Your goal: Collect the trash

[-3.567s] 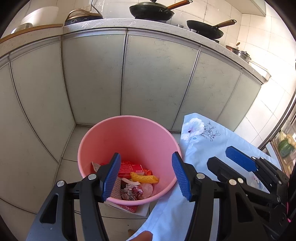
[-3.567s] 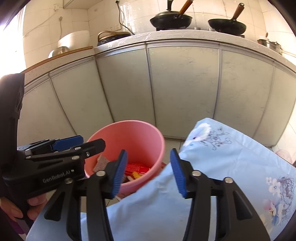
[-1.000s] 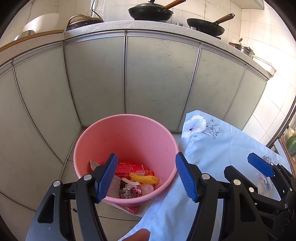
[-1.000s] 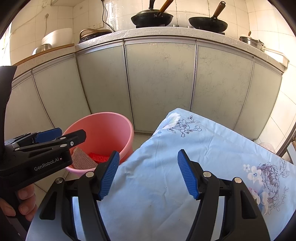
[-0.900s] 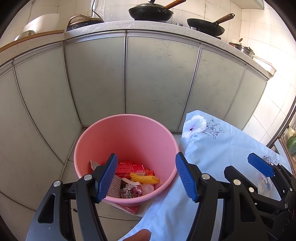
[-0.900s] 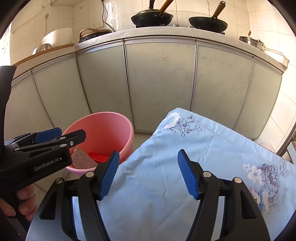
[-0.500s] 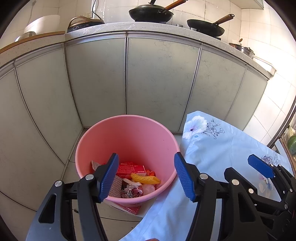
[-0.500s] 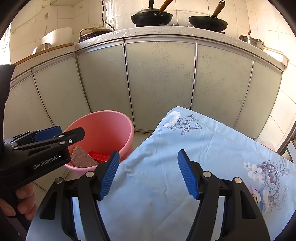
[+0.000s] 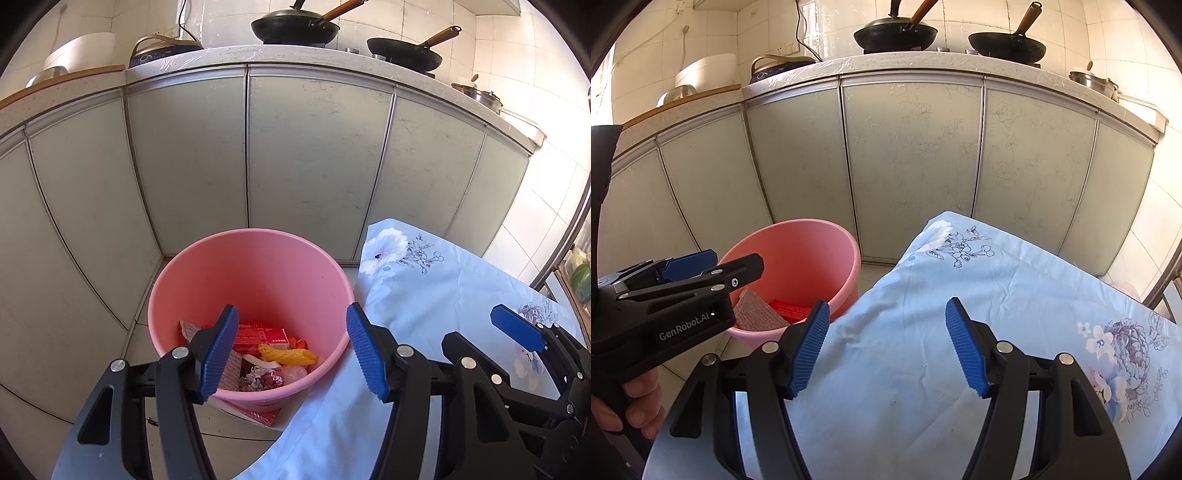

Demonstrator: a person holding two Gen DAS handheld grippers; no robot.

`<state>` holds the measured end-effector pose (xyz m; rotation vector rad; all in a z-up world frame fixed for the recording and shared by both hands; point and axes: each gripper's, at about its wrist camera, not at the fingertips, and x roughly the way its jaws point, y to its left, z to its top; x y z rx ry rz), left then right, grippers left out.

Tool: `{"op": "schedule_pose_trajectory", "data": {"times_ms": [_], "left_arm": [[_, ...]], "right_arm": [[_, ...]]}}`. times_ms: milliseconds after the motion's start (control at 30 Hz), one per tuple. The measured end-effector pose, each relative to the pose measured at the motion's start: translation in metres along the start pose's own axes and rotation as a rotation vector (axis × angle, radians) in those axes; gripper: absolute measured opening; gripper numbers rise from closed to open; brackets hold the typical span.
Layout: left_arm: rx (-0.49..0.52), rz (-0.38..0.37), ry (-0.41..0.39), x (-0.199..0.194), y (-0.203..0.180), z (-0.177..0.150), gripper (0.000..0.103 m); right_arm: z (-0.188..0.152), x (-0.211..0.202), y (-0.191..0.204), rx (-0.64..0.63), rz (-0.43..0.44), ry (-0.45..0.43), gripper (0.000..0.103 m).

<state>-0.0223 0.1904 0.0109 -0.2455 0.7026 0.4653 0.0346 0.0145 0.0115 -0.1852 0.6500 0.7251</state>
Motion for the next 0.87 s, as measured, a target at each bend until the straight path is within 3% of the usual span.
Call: {"op": "schedule_pose_trajectory", "data": {"times_ms": [867], "left_arm": [[0.005,-0.023,0.022,0.001,-0.0034,-0.0004,0.06]], "right_arm": [[-0.0009,-0.0046,-0.0026,0.004,0.001,0.0,0.066]]}}
